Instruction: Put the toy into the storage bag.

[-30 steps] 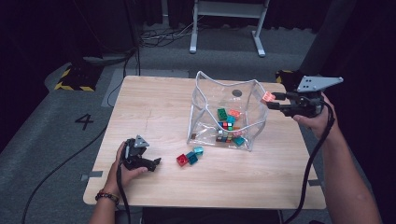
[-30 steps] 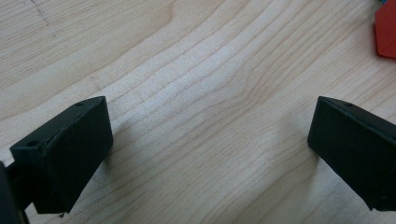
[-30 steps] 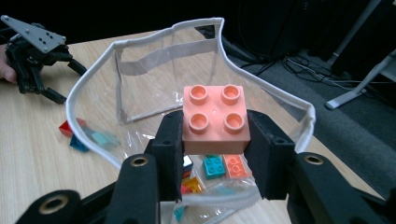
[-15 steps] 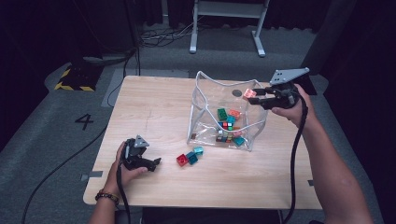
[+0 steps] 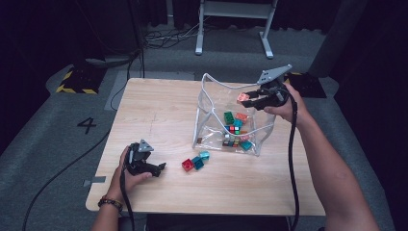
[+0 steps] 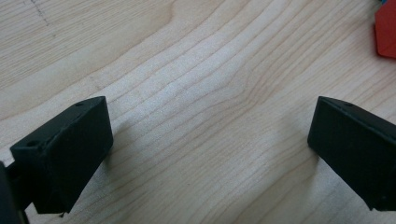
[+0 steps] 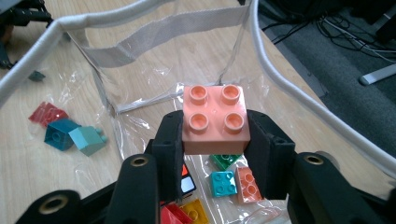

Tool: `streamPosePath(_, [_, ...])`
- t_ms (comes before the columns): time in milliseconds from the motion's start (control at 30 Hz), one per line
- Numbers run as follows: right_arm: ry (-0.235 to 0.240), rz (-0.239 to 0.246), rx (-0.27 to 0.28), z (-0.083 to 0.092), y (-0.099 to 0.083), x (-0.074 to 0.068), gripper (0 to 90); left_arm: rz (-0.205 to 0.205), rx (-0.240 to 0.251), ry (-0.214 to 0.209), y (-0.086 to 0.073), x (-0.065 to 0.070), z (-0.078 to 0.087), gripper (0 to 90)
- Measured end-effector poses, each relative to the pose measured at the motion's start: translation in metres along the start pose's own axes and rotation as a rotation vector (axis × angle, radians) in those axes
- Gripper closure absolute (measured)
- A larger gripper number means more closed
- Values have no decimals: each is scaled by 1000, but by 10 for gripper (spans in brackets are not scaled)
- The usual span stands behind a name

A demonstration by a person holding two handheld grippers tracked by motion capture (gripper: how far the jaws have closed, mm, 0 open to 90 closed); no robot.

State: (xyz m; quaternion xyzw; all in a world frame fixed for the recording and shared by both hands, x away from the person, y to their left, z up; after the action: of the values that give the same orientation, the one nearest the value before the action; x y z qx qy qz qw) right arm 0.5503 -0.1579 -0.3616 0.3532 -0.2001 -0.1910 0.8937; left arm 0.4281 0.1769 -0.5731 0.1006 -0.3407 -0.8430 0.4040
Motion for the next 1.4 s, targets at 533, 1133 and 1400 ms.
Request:
streamPosePath(533, [45,113,-262,-21,-24,-11,595,0,0,1,0,0,0,3])
streamPosePath(1133, [-17,166,-503,1,-56,1,594,-1,1,1,0,0,0,3])
streamPosePath(1400, [-27,162,-489,4,-54,1,573,1,0,0,0,0,0,3])
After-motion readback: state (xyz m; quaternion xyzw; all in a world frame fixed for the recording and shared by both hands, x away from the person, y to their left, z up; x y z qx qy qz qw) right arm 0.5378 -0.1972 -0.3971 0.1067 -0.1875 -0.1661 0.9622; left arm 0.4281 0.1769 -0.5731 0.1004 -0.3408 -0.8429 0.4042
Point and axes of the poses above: each handheld gripper's, and its own axes: z roughly backward along the jaws, y roughly out of its top, x roughly to its right, the point moved 9 cm from there along -z, roughly forward along the jaws, and after that the axes turned 6 degrees about -y, right-handed, at the moved point
